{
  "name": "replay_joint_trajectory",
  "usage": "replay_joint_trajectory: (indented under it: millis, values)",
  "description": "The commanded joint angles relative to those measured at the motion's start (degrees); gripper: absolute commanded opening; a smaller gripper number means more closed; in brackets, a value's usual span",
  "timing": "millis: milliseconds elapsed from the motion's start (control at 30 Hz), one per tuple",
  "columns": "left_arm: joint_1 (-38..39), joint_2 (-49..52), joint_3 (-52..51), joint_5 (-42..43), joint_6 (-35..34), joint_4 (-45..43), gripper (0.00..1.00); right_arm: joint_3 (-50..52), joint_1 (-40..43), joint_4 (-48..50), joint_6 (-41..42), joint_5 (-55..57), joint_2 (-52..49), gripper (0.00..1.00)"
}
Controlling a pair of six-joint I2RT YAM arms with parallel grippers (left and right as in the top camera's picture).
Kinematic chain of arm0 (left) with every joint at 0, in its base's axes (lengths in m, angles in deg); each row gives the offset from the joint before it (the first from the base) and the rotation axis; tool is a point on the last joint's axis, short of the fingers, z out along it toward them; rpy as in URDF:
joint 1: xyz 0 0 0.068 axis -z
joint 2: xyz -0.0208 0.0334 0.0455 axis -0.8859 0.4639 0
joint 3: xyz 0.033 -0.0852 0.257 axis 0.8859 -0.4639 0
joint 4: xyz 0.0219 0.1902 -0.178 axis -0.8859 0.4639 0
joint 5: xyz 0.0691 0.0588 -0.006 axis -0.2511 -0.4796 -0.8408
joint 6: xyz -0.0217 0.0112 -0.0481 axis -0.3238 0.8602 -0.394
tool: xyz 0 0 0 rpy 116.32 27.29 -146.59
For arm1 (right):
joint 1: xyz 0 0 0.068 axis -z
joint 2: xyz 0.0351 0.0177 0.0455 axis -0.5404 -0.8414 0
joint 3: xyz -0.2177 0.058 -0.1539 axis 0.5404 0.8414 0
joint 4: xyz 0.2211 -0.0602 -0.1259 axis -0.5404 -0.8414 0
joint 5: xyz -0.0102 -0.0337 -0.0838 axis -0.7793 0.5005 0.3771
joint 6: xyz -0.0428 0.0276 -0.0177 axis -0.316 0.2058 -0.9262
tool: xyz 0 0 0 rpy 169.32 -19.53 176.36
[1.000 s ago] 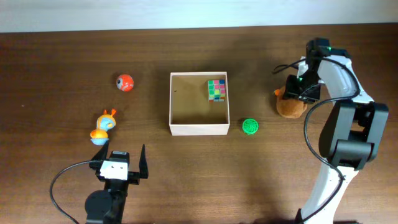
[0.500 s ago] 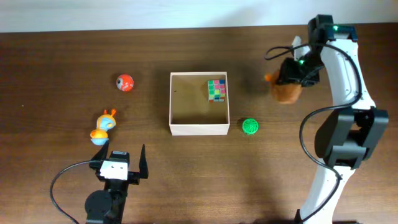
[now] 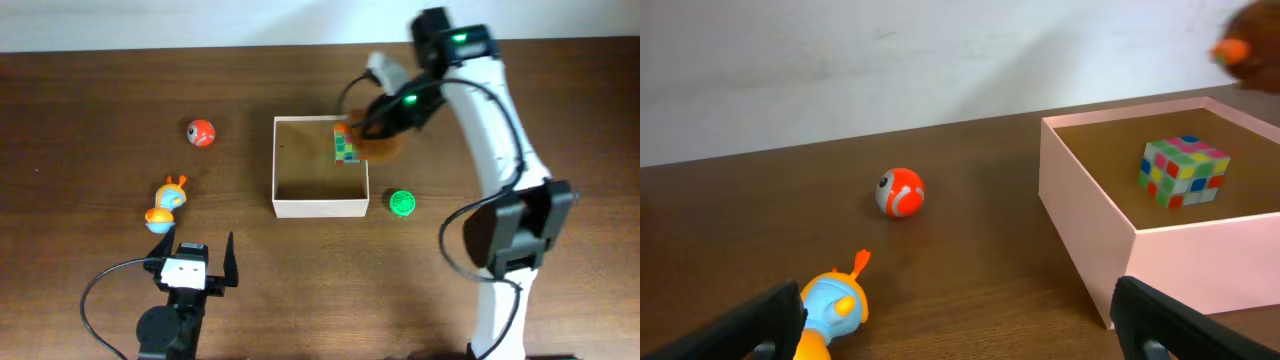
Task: Pack container
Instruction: 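Carry the plush left and lower it into the box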
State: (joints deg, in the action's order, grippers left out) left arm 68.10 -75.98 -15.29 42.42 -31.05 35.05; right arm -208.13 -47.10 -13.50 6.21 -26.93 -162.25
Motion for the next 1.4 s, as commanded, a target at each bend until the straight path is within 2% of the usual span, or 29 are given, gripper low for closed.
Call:
replay_joint_trajectory:
  millis: [0,233,367,533,667,1000,1233,1300,1333,1367]
  values:
    - [-0.28,-0.55,-0.33,0.00,1.11,-0.15,0.99,-1.40,-5.57,2.58,-2.51,4.17,2.47,0.48]
    - [-0.28,-0.55,-0.33,0.00,1.11,-0.15,0.99,-1.36,-13.33,11.85,-2.49,12.24,2.36,0.49]
    - [-0.28,-0.55,-0.33,0.00,1.11,-0.15,0.99,-1.31,-13.84,15.52,-2.49,12.35,1.90,0.48]
    - [-0.28,-0.55,-0.33,0.00,1.11,-0.15,0.99,-1.31,-13.22,17.81,-2.64,12.35,-0.04,0.41]
    - [-0.28,-0.55,-0.33,0.00,1.11,-0.15,0.99,-1.29,-13.35,19.19,-2.75,12.20,-1.53,0.48]
    - [-0.28,-0.55,-0.33,0.00,1.11,-0.15,0.99,-0.33,-13.81,18.16,-3.04,11.04,-5.22,0.43]
    - [-0.28,-0.55,-0.33,0.00,1.11,-0.15,0.99,1.01,-13.66,18.16,-3.85,11.08,-6.01,0.44]
    - [-0.28,-0.55,-0.33,0.00,1.11,-0.15,0.99,1.01,-13.62,18.18,-3.85,11.08,-6.01,0.54]
    - [-0.28,-0.55,-0.33,0.00,1.11,-0.17,0.99,1.01,-13.62,18.18,-3.85,11.10,-6.01,0.65]
    - [-0.28,-0.55,-0.33,0.00,1.11,-0.15,0.99,1.01,-13.62,18.18,-3.85,11.10,-6.01,0.69]
